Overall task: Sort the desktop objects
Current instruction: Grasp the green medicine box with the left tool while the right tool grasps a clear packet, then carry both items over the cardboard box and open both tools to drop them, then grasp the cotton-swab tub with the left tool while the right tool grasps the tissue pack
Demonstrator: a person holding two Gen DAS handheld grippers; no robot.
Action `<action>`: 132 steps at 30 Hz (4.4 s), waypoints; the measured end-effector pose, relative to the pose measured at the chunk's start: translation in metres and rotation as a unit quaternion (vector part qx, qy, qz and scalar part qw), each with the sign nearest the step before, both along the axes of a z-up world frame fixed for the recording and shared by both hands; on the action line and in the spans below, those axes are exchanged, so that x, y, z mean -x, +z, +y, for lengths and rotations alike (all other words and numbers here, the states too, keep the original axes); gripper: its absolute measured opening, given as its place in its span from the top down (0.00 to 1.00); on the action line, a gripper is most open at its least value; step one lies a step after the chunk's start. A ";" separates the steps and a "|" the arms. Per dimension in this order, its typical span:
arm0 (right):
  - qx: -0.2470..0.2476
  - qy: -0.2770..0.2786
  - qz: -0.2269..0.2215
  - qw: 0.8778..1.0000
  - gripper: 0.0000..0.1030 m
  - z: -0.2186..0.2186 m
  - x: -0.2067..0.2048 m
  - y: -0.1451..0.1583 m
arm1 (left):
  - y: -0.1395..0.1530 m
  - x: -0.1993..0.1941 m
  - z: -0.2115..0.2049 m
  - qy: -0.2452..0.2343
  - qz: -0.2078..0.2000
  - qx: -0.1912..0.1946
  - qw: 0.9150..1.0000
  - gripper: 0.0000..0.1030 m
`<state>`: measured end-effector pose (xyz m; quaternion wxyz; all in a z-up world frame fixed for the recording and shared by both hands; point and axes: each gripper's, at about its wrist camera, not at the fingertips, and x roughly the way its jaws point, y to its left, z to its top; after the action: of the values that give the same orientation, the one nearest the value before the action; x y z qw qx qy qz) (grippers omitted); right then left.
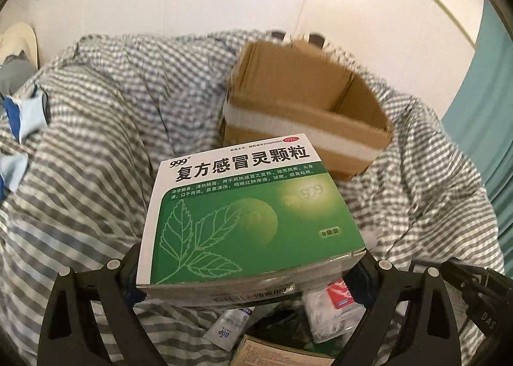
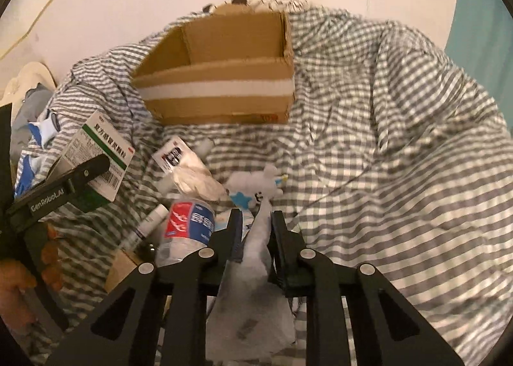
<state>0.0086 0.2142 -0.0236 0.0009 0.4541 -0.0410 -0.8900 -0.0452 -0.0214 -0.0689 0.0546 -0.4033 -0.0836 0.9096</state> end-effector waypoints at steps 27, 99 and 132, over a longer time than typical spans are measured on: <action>-0.010 0.109 0.123 0.986 0.85 -0.046 0.126 0.139 | 0.108 0.089 0.012 -0.012 0.113 0.035 0.993 0.06; 0.023 0.000 0.000 1.000 0.17 0.038 0.034 -0.031 | -0.071 -0.007 0.090 -0.136 -0.173 0.020 0.975 0.00; 0.014 0.147 -0.139 0.979 0.17 -0.032 0.072 -0.131 | -0.091 0.033 0.007 -0.044 -0.154 0.018 0.987 0.37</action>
<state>-0.0636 0.1821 -0.1551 0.1321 0.5741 0.0143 -0.8080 -0.0777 -0.0149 -0.1596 0.0733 -0.5429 -0.0567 0.8347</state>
